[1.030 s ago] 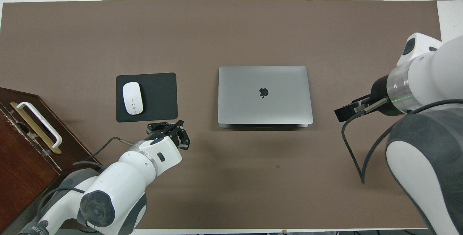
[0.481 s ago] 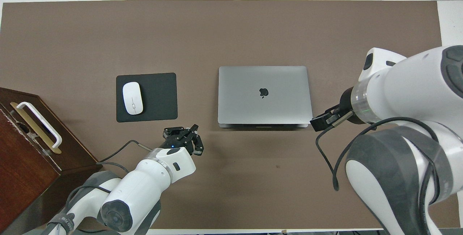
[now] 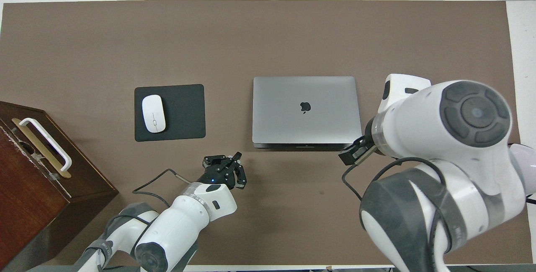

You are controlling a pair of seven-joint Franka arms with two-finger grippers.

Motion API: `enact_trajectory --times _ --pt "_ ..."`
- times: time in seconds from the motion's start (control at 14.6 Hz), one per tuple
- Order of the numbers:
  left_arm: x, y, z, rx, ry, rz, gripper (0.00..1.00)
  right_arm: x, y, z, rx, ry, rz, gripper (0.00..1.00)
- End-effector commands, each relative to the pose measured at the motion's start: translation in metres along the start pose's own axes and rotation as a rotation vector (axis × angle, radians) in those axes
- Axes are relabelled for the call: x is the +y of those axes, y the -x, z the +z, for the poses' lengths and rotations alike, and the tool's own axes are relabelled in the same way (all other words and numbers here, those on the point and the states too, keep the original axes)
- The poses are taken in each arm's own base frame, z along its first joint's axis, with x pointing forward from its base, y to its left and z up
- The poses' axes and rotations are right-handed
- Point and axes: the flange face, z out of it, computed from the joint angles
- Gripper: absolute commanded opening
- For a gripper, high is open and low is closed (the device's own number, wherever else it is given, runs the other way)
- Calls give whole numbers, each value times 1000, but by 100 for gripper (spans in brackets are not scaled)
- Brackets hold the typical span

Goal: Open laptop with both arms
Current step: 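Move the left gripper toward the laptop's near edge while the right gripper approaches, then press the left gripper on the laptop base while the right gripper reaches the lid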

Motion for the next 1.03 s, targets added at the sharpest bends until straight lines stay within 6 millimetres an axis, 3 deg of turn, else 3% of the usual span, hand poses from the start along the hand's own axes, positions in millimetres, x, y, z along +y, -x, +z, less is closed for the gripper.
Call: enact_trajectory --times 0.0,0.34,0.55,0.96 --pt "2 -4 -1 24 4 -12 0 -13 10 14 -2 68 -73 100" --pt "5 -11 2 32 9 -12 0 -36 9 46 14 168 -185 100" --pt "7 -20 10 40 10 -12 0 -49 6 55 36 178 -215 100" --pt "11 -33 31 44 14 -12 0 -54 11 75 30 175 -228 100"
